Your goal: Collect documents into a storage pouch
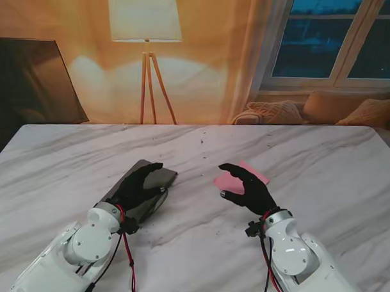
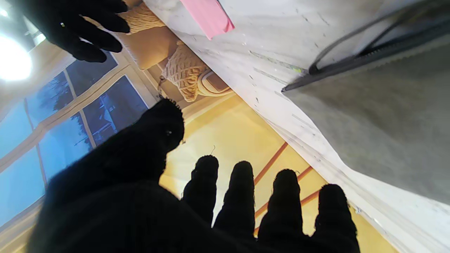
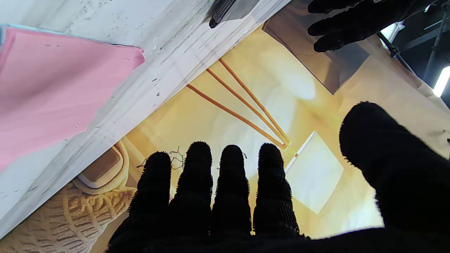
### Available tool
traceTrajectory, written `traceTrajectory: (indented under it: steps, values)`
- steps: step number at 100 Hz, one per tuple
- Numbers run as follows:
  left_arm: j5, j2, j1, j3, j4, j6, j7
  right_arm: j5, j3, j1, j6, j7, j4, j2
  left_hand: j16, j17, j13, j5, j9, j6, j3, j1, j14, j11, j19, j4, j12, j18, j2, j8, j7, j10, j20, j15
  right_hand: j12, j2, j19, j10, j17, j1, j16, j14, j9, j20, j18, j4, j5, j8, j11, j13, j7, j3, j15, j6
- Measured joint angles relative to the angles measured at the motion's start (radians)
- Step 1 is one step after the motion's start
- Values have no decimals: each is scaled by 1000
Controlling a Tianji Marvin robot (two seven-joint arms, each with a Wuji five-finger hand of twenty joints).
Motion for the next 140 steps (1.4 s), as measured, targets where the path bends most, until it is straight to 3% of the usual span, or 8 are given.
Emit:
traceTrajectory:
  steps: [12,29,45,66,77,86,113,140]
  values:
    - [80,1,1,-1,-8,44,-22,8,-1,1,11,3,0,0,2,-15,-53,-19,-48,0,-50,-11,12,-31,-15,7,1,-10,2,0,-4,0,-3,-29,0,0,0,0,0,0,0,0,0,0,0,0,0,0,5,0,0,0,0,0]
    - [152,34,1,-18,-55,101,-207,7,-2,-1,11,7,-2,1,-37,-12,-73,-84,-76,-2,-128,-11,22,-112,-69,8,-19,-12,28,10,-44,2,-101,-74,1,0,1,0,1,0,0,0,0,4,1,0,0,0,6,0,0,0,0,0]
    - [191,59,-19,-8,-58,161,-229,4,-3,-1,11,6,-3,1,-47,-13,-102,-109,-87,-2,-149,-11,24,-148,-55,8,-21,-9,29,8,-72,27,-118,-79,3,0,10,0,1,0,0,0,0,8,1,0,0,0,13,0,0,0,0,4]
    - [267,67,-87,41,5,187,-245,5,-4,-1,10,7,-2,1,424,20,-70,-149,-87,16,-84,-11,79,-11,436,1,211,-2,21,12,-87,125,369,263,5,0,27,0,22,0,0,0,0,21,12,0,0,0,18,1,1,0,0,4]
    - [296,68,-126,78,53,187,-233,8,-2,-1,11,8,-2,1,580,7,-70,-149,-87,43,-44,-12,102,84,908,-1,335,-44,10,22,-84,146,364,495,5,0,38,0,22,0,0,1,0,31,13,0,0,0,20,1,1,0,0,10]
    - [305,68,-153,107,83,193,-223,8,-2,-1,11,8,-2,1,644,45,-31,-146,-87,74,-24,-12,115,158,1064,-1,412,-53,-1,29,-72,166,357,653,5,1,39,0,22,0,0,1,0,32,14,0,0,0,24,1,1,0,0,10]
    - [349,68,-240,223,150,260,-214,8,-1,-3,12,7,-2,0,697,133,30,-64,-85,207,27,-54,124,324,1127,-1,511,-60,-29,50,-52,224,464,837,10,1,39,0,21,0,0,1,0,33,14,0,0,0,25,1,1,0,0,11]
    - [359,62,-312,310,239,266,-199,14,0,-5,22,11,-5,0,695,208,101,-47,-84,207,77,-55,136,389,1151,-1,542,-46,-65,90,-14,224,478,886,12,1,39,0,21,0,0,2,-1,33,14,0,0,0,26,1,1,0,0,11]
